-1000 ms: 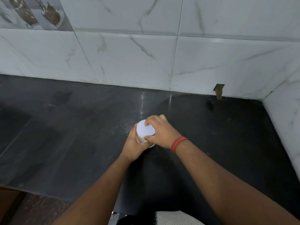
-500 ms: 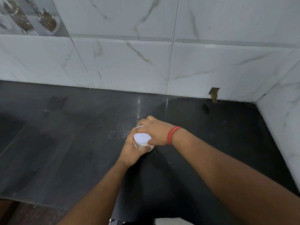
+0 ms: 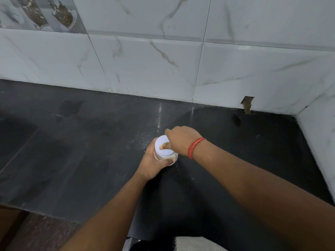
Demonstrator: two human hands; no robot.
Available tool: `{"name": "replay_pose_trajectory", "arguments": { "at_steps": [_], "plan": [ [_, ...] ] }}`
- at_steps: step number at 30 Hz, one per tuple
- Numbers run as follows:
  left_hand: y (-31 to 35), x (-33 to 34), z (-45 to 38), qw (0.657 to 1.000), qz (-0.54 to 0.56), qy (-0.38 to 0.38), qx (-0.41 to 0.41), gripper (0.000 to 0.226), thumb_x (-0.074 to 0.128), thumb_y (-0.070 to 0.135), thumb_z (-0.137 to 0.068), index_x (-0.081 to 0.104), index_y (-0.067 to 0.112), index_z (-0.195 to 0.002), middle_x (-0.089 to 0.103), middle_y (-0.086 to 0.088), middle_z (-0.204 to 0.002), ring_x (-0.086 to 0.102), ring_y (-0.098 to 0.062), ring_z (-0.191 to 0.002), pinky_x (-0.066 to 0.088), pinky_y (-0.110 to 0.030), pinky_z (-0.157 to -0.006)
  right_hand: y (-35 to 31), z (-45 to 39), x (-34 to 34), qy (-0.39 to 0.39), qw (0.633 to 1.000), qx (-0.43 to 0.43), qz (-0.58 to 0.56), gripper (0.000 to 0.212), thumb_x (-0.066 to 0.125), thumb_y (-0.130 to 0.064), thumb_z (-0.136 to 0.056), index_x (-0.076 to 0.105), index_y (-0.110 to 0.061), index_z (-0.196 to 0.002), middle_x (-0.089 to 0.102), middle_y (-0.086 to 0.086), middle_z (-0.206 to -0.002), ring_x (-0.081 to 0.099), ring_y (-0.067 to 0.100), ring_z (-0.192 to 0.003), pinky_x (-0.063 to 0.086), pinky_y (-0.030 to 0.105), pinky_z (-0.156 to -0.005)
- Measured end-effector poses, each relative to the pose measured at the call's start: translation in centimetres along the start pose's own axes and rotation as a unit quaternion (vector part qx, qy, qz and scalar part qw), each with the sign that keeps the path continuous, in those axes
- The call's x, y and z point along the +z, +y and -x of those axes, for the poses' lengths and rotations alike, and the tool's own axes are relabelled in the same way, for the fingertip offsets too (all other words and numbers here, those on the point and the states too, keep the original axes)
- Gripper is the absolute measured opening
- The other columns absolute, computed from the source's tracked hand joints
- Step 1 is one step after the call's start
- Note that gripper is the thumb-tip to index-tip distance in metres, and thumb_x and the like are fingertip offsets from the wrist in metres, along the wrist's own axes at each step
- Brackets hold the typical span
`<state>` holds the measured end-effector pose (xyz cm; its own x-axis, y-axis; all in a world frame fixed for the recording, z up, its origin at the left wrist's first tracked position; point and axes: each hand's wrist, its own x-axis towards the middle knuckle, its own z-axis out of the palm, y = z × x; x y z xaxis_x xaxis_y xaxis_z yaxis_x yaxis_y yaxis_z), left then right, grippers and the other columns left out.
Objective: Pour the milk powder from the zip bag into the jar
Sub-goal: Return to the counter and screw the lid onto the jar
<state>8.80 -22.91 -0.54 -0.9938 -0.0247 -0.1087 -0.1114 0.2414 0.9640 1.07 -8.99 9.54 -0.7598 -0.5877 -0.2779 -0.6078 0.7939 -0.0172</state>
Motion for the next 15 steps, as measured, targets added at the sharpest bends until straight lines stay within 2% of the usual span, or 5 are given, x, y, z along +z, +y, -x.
{"name": "replay_pose_trajectory", "arguments": {
  "at_steps": [3,6,8,12,15],
  "plan": [
    [-0.1,0.0,0.0,1.000,-0.001,0.004,0.003,0.077,0.088,0.012,-0.075,0.050,0.033,-0.138,0.067,0.011,-0.129,0.063,-0.006,-0.120,0.052,-0.023,-0.098,0.9,0.5,-0.8,0.018,0.998,0.004,0.066,0.057,0.036,-0.070,-0.093,0.058,-0.020,-0.078,0.050,0.000,-0.074,0.057,0.024,-0.074,0.041,0.035,-0.062],
    [0.0,0.1,-0.1,1.000,0.004,0.010,-0.003,0.078,0.090,0.013,-0.073,0.050,0.036,-0.135,0.067,0.013,-0.127,0.063,-0.003,-0.118,0.052,-0.019,-0.094,1.7,0.6,-0.8,0.026,0.992,-0.120,0.003,0.046,0.060,-0.052,-0.089,0.057,-0.022,-0.124,0.057,0.002,-0.116,0.060,0.024,-0.102,0.047,0.036,-0.078],
    [0.1,0.2,0.1,1.000,0.002,0.015,-0.009,0.077,0.092,0.019,-0.070,0.050,0.044,-0.129,0.067,0.019,-0.123,0.063,0.001,-0.116,0.050,-0.012,-0.088,1.5,0.4,-0.4,-0.027,0.985,-0.168,-0.027,0.065,0.069,-0.033,-0.085,0.043,-0.026,-0.144,0.048,0.001,-0.135,0.055,0.023,-0.113,0.049,0.037,-0.090],
    [0.4,0.1,-0.1,1.000,-0.018,0.013,-0.005,0.078,0.091,0.025,-0.068,0.050,0.041,-0.132,0.066,0.018,-0.125,0.062,0.000,-0.118,0.051,-0.012,-0.089,0.8,0.0,0.8,0.013,0.991,-0.129,-0.022,0.073,0.068,-0.030,-0.084,0.036,-0.025,-0.149,0.044,0.004,-0.132,0.055,0.026,-0.106,0.048,0.035,-0.077],
    [0.1,0.2,-0.2,0.999,-0.024,0.020,-0.009,0.079,0.091,0.024,-0.066,0.052,0.036,-0.133,0.067,0.011,-0.127,0.064,-0.010,-0.119,0.056,-0.037,-0.097,-0.2,0.5,1.8,0.055,0.995,-0.069,-0.048,0.062,0.061,-0.051,-0.085,0.048,-0.014,-0.132,0.047,0.007,-0.122,0.059,0.028,-0.098,0.042,0.034,-0.069]
  ]
}}
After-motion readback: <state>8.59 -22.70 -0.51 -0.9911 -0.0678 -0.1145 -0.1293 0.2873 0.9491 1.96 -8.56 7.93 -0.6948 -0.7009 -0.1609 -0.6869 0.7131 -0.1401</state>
